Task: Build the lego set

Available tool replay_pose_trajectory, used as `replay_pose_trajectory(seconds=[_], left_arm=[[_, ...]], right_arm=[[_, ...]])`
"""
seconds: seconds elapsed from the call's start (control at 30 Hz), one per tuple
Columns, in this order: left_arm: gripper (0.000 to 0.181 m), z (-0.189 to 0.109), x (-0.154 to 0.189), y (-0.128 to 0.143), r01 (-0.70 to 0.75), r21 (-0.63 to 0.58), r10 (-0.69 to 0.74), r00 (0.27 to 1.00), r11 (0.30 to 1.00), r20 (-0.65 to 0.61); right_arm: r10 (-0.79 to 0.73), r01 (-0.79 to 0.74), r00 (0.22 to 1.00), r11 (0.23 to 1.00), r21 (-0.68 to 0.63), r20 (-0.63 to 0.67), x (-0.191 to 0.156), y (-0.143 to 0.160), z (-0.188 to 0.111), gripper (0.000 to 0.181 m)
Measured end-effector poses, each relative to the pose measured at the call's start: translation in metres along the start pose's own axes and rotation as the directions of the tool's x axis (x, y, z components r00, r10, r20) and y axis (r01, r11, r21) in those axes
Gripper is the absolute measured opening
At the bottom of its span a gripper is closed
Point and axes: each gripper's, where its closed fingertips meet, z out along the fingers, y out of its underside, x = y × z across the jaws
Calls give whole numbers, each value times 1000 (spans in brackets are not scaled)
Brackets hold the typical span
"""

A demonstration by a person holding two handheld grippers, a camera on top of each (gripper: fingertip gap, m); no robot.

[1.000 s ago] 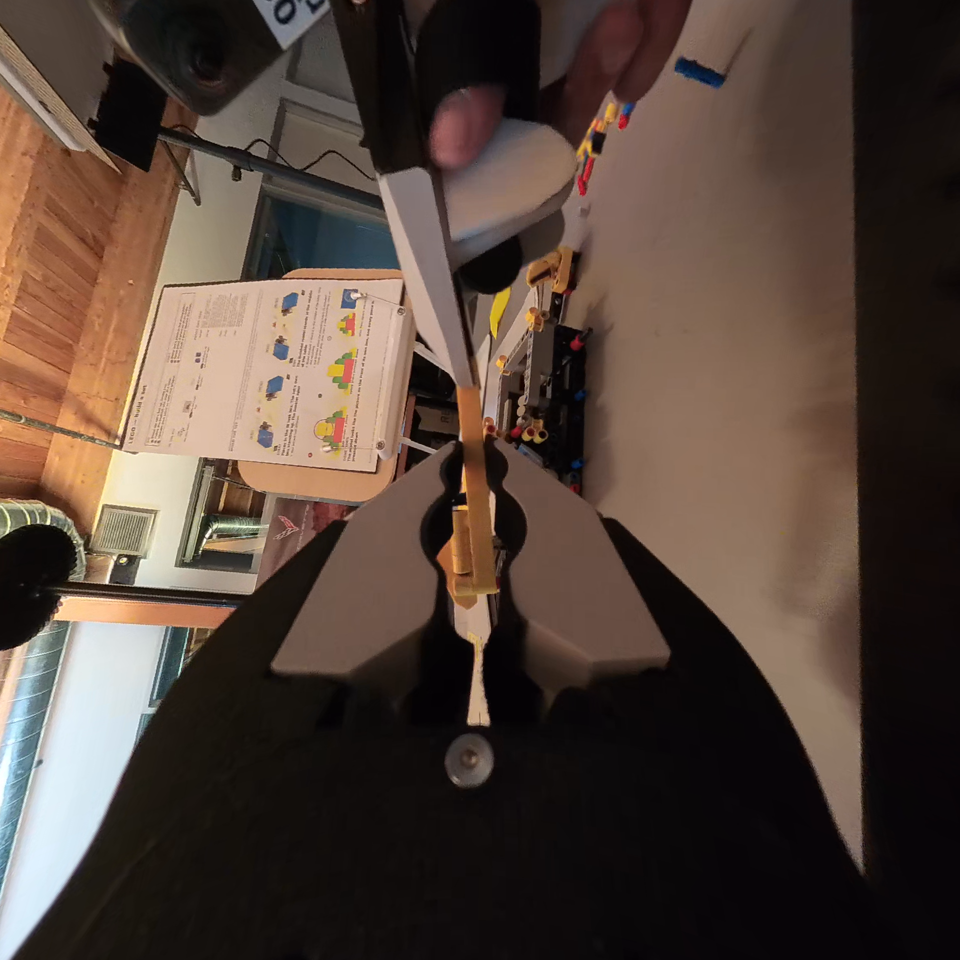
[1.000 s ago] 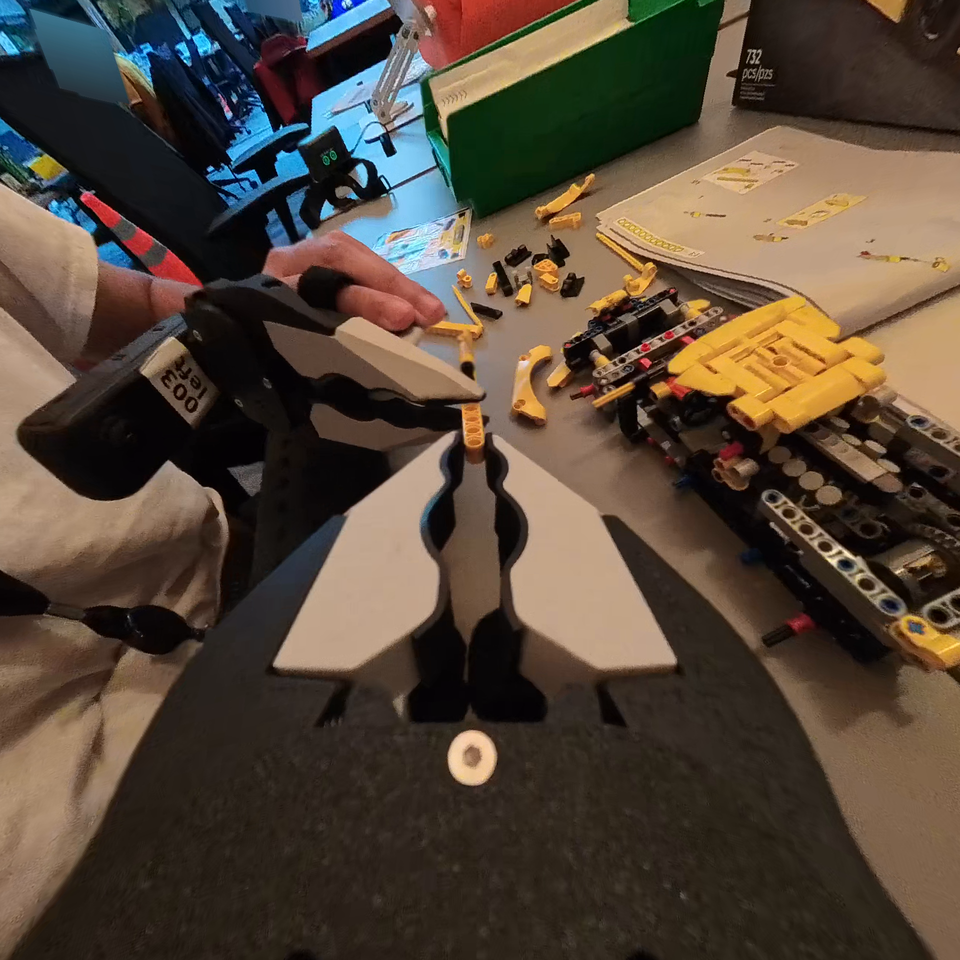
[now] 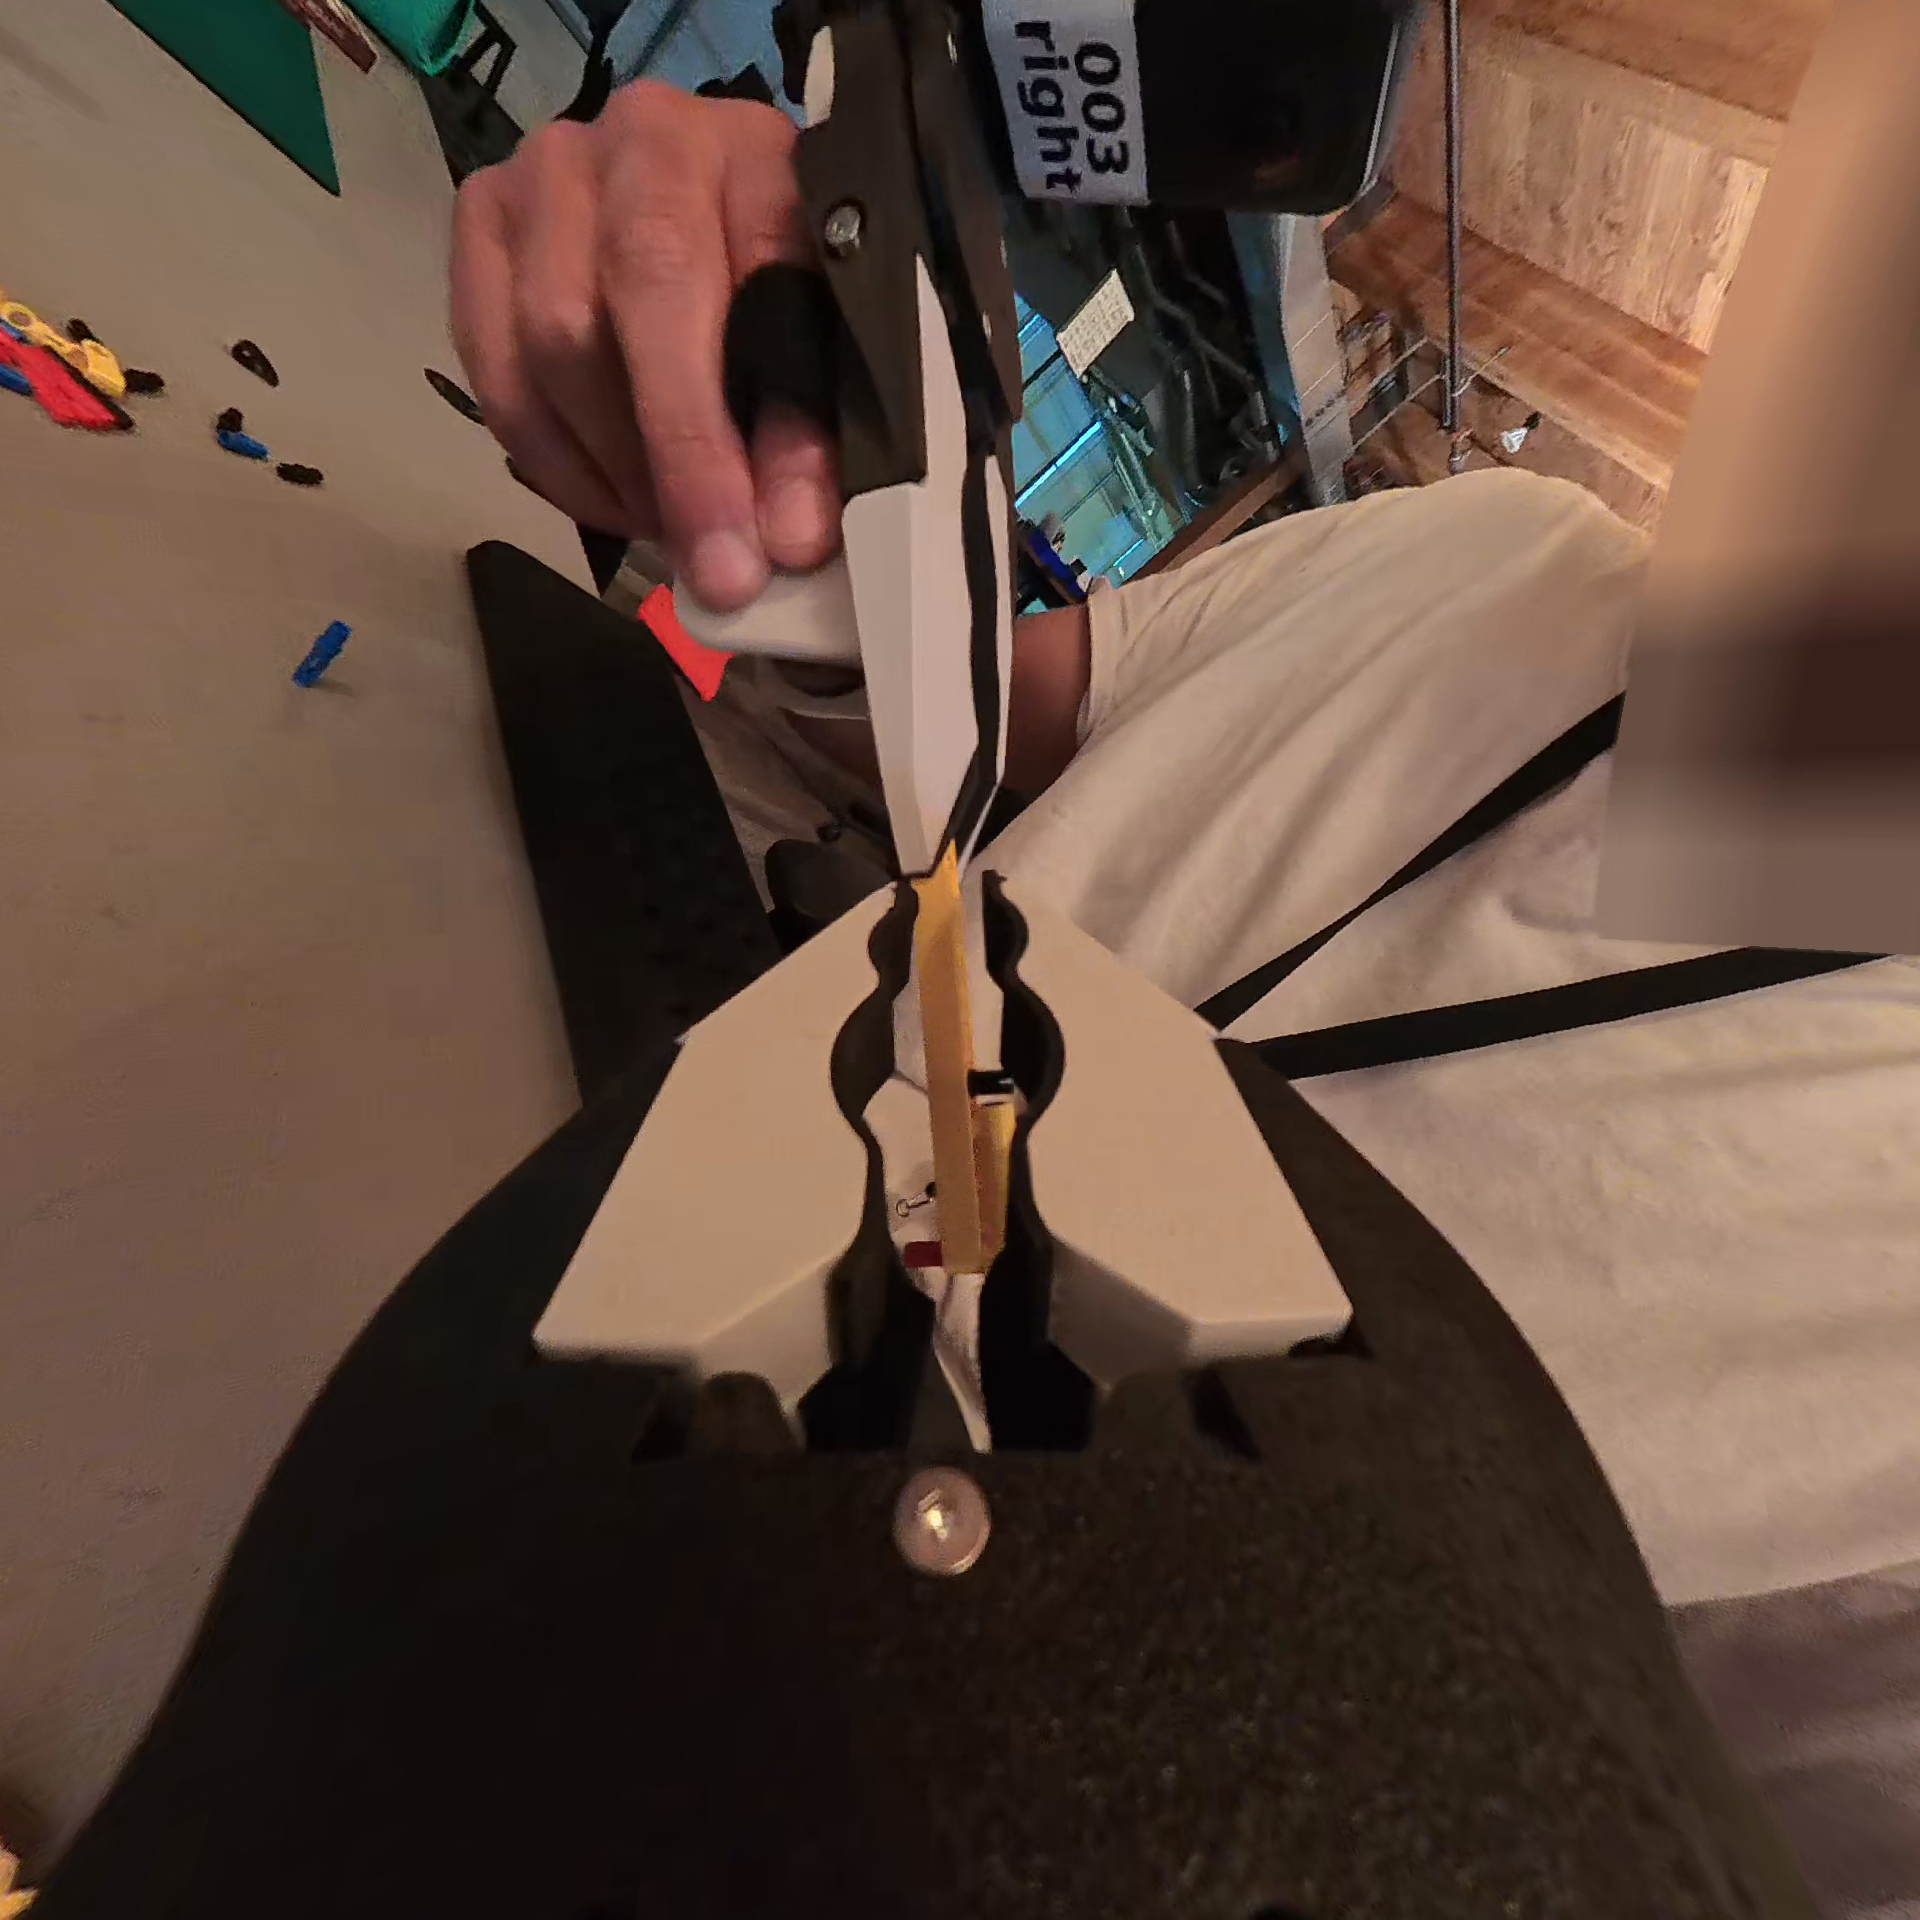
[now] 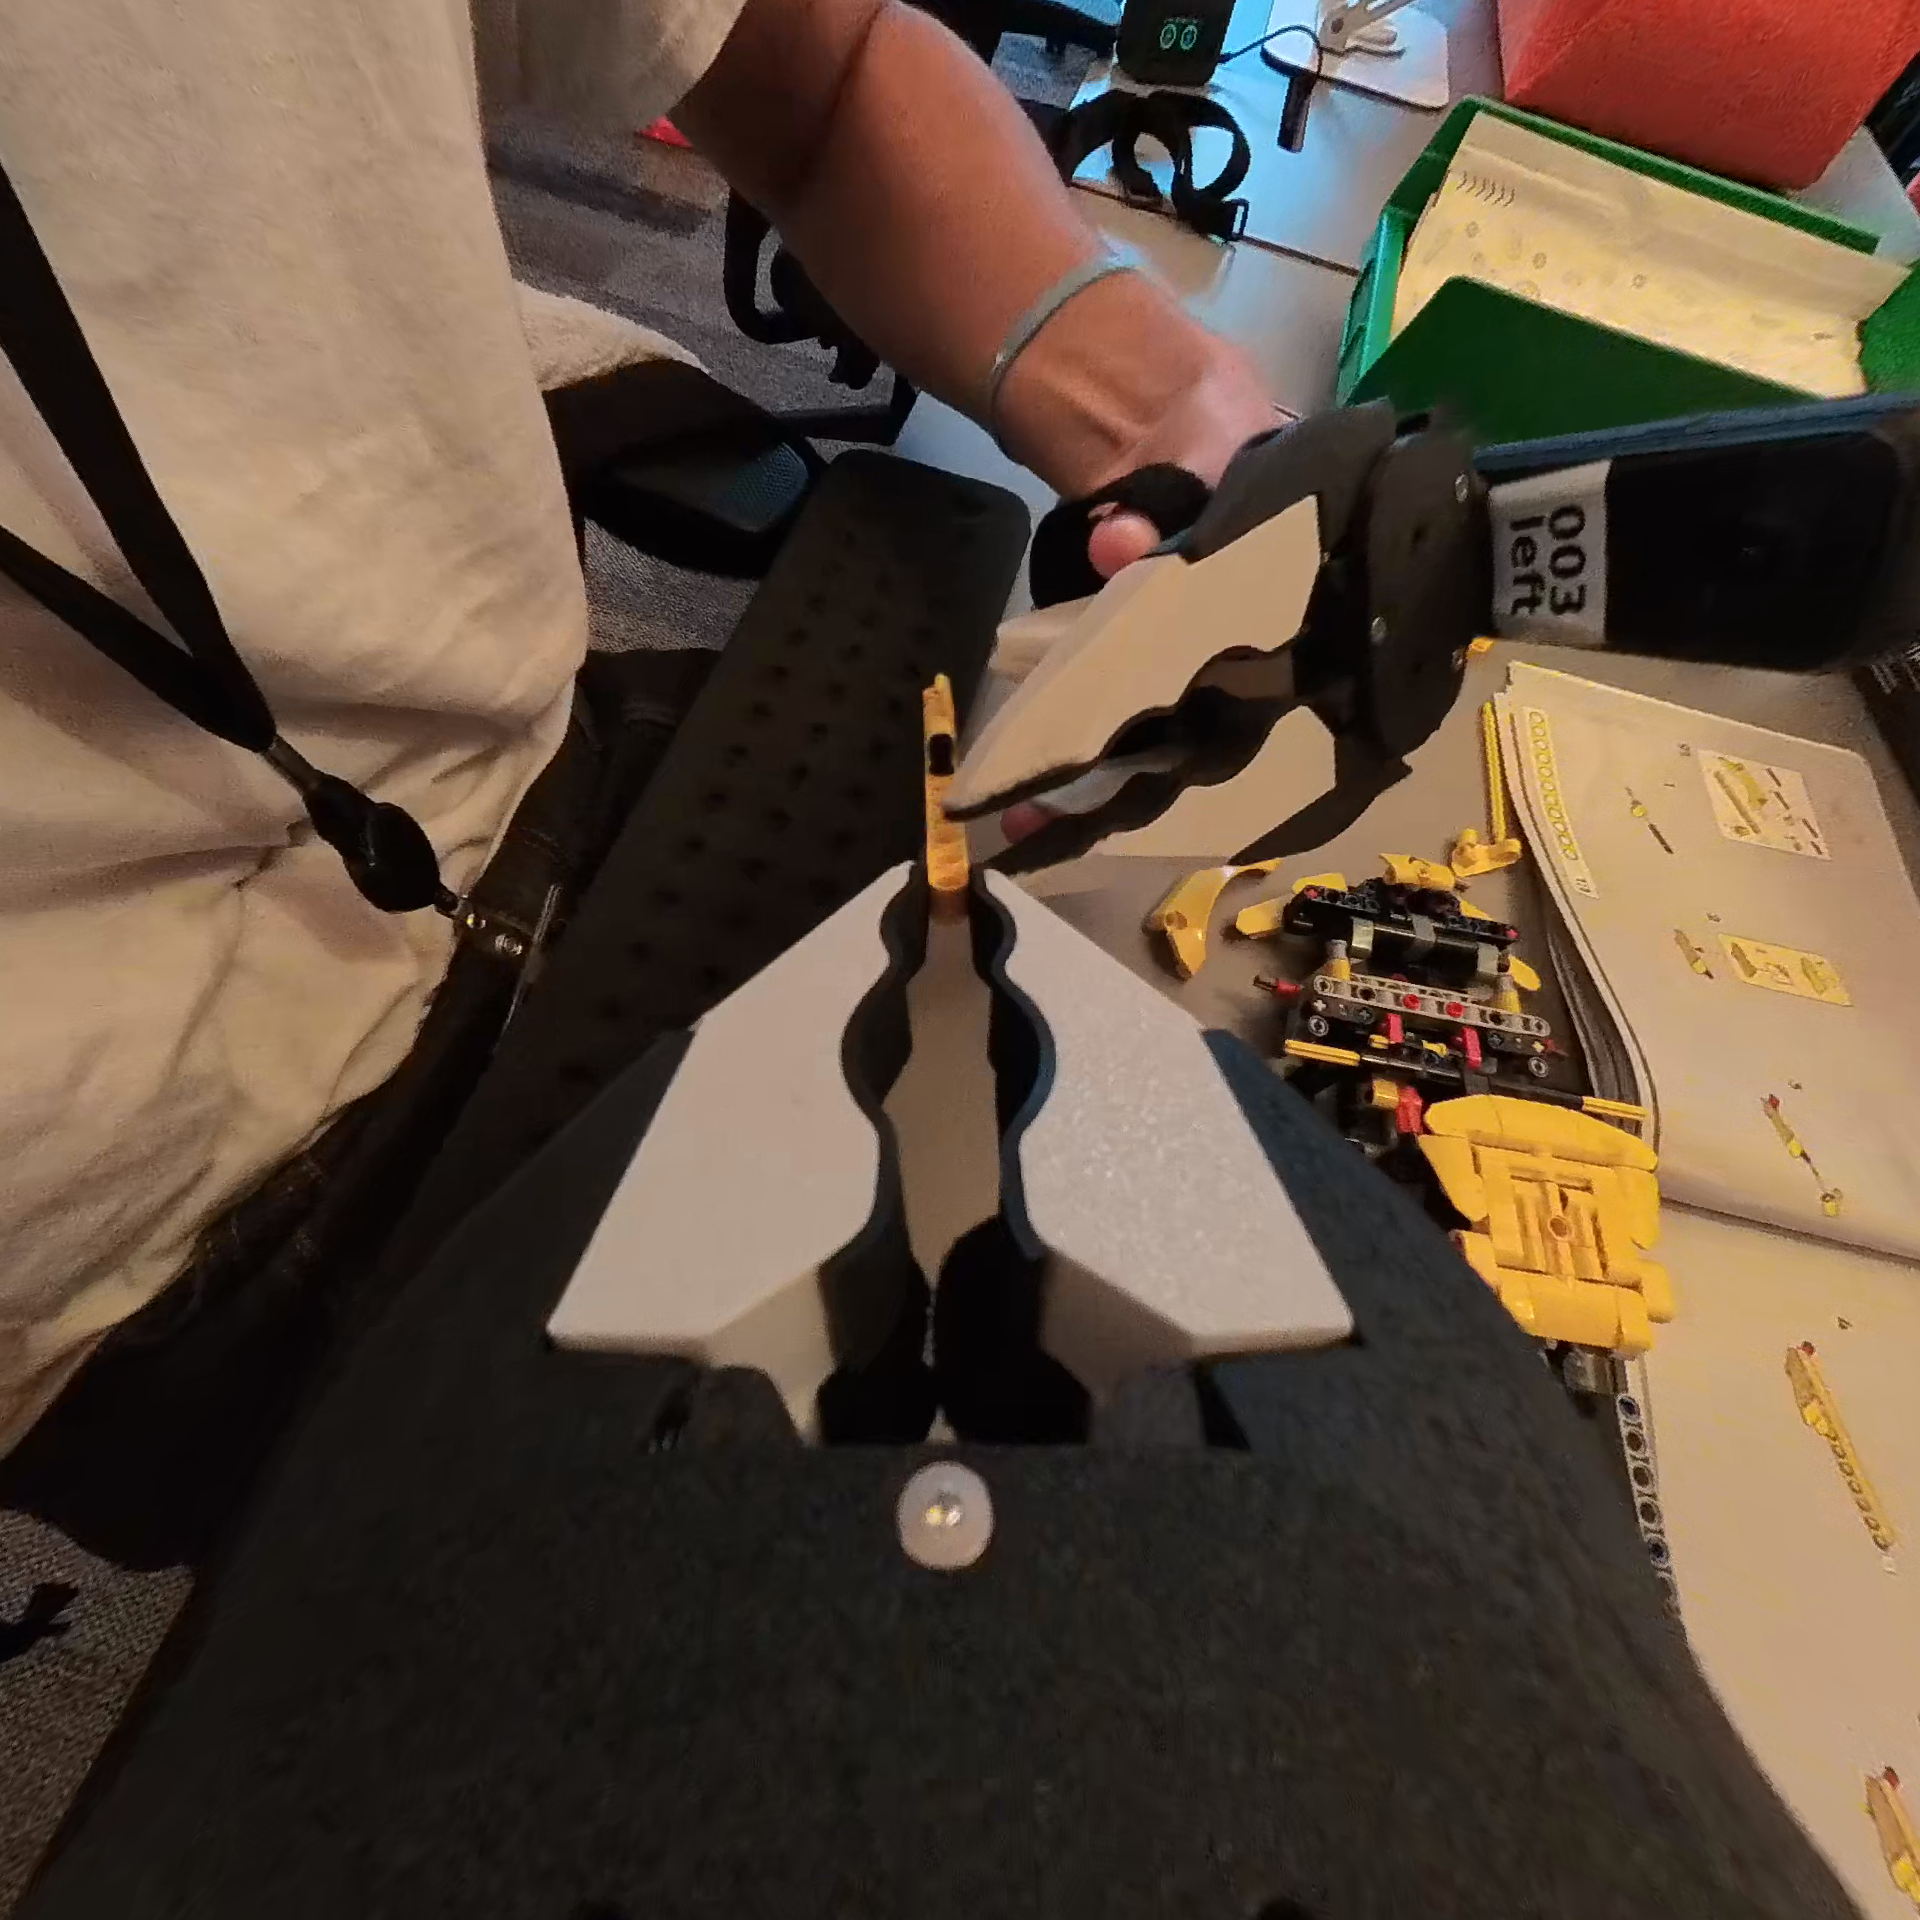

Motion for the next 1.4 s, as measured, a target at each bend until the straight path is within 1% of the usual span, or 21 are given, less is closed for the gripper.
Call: replay_pose_trajectory(seconds=[0.13, 0.23, 0.33, 0.43, 0.5, 0.57, 0.6, 0.63, 0.67, 0.73, 0.8, 0.83, 0.9, 0.97, 1.0, 1.07, 1.17, 1.27, 1.4], left_arm=[[12, 4, -4, 8, 3, -28, -2, 1000, 1000, 10], [9, 6, -2, 4, 5, -6, -5, 1000, 1000, -2], [8, 7, 0, 3, 11, 5, -11, 1000, 1000, -19], [8, 9, -2, 3, 32, 13, -32, 999, 999, -24], [8, 9, -4, 2, 60, 24, -59, 998, 998, -24], [7, 6, -10, -3, 75, 48, -76, 997, 996, 6], [7, 4, -15, -4, 64, 53, -67, 997, 996, 38], [7, 1, -23, -5, 46, 63, -51, 995, 997, 91], [7, -3, -33, -6, 27, 72, -38, 987, 997, 156], [7, -8, -52, -7, -42, 88, 15, 958, 995, 287], [7, -14, -74, -6, -127, 79, 79, 892, 989, 444], [7, -16, -82, -4, -144, 70, 91, 863, 987, 497], [8, -19, -88, -2, -172, 52, 113, 818, 984, 564], [8, -20, -91, -1, -202, 49, 134, 793, 978, 594], [8, -20, -92, 0, -207, 55, 134, 791, 977, 597], [8, -18, -94, 2, -200, 60, 126, 796, 978, 592], [8, -17, -97, 3, -181, 68, 110, 809, 981, 578], [8, -15, -97, 7, -165, 64, 101, 818, 984, 567], [8, -13, -96, 10, -183, 34, 130, 808, 983, 575]], right_arm=[[-3, 3, 1000, 1000, 13, -15, 3, 1, -2, 7], [0, 0, 1000, 1000, 20, -7, 2, 0, -2, 7], [1, -1, 1000, 1000, 26, -1, 0, 0, -3, 7], [-11, 11, 1000, 1000, 15, -3, -1, 0, -4, 7], [8, -7, 1000, 1000, 19, -6, 1, 1, -5, 7], [59, -58, 997, 998, 16, -53, 8, 6, -9, 9], [93, -92, 993, 996, 18, -76, 10, 9, -14, 19], [142, -141, 984, 990, 14, -109, 14, 15, -22, 29], [201, -202, 968, 979, 9, -150, 17, 23, -33, 30], [322, -332, 908, 943, 7, -269, 24, 45, -63, 28], [387, -442, 812, 897, -27, -436, 26, 79, -95, 28], [398, -494, 757, 868, -56, -518, 23, 100, -110, 28], [419, -594, 679, 796, -116, -602, 4, 137, -127, 32], [420, -655, 638, 737, -167, -646, -14, 164, -130, 37], [415, -672, 631, 715, -194, -655, -21, 173, -128, 40], [412, -683, 647, 687, -248, -641, -29, 181, -119, 40], [395, -677, 678, 663, -319, -619, -25, 187, -109, 31], [348, -652, 725, 625, -429, -595, -20, 196, -103, 28], [353, -634, 758, 593, -496, -548, -19, 201, -95, 22]])
